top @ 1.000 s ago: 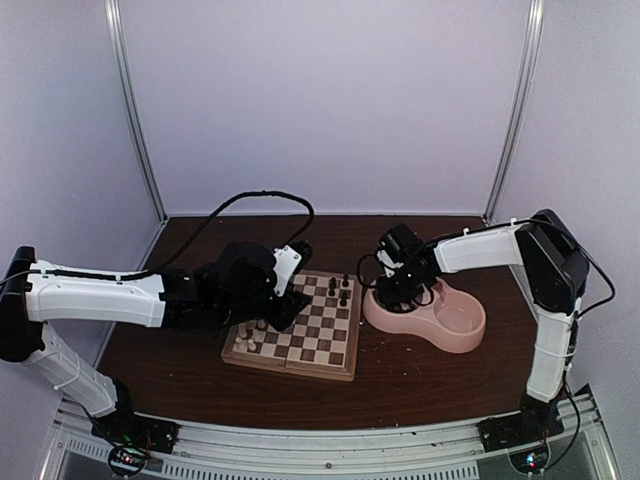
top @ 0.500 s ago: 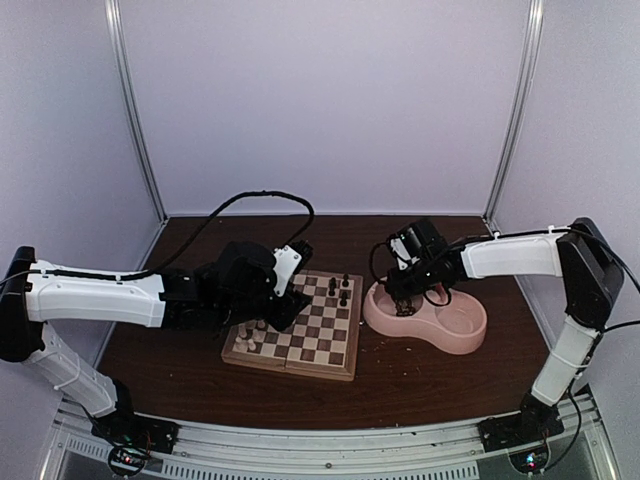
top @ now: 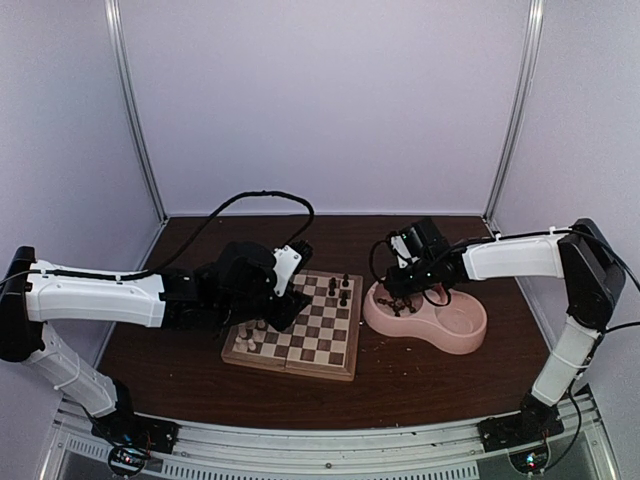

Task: Set up the chess pieces on the board
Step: Pick up the chess pile from the storage box.

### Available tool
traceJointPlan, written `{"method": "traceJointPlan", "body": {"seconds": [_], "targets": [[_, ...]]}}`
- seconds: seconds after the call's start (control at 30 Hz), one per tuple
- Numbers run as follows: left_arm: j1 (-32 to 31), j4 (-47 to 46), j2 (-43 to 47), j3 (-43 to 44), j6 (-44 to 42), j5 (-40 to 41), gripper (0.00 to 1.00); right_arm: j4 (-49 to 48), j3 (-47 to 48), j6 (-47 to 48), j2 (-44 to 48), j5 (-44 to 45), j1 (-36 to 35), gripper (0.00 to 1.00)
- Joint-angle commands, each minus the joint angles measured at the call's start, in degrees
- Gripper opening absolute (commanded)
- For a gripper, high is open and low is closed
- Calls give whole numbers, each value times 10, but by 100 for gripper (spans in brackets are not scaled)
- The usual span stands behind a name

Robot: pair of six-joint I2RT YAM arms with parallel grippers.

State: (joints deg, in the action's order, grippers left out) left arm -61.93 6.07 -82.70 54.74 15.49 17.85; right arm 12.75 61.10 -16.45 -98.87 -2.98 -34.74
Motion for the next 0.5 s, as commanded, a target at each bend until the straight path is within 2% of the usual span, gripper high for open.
{"method": "traceJointPlan", "body": {"seconds": [0.0,0.3,0.47], "targets": [[-1,-20,11,-2,-6,0,46,-27,-8,9,22,14,-3,23],[-1,-21,6,0,-5,-4,46,-64,-35,12,55,16,-3,24],[-1,-21,5,0,-5,-4,46,-125,-72,10,69,-1,-3,25]]}}
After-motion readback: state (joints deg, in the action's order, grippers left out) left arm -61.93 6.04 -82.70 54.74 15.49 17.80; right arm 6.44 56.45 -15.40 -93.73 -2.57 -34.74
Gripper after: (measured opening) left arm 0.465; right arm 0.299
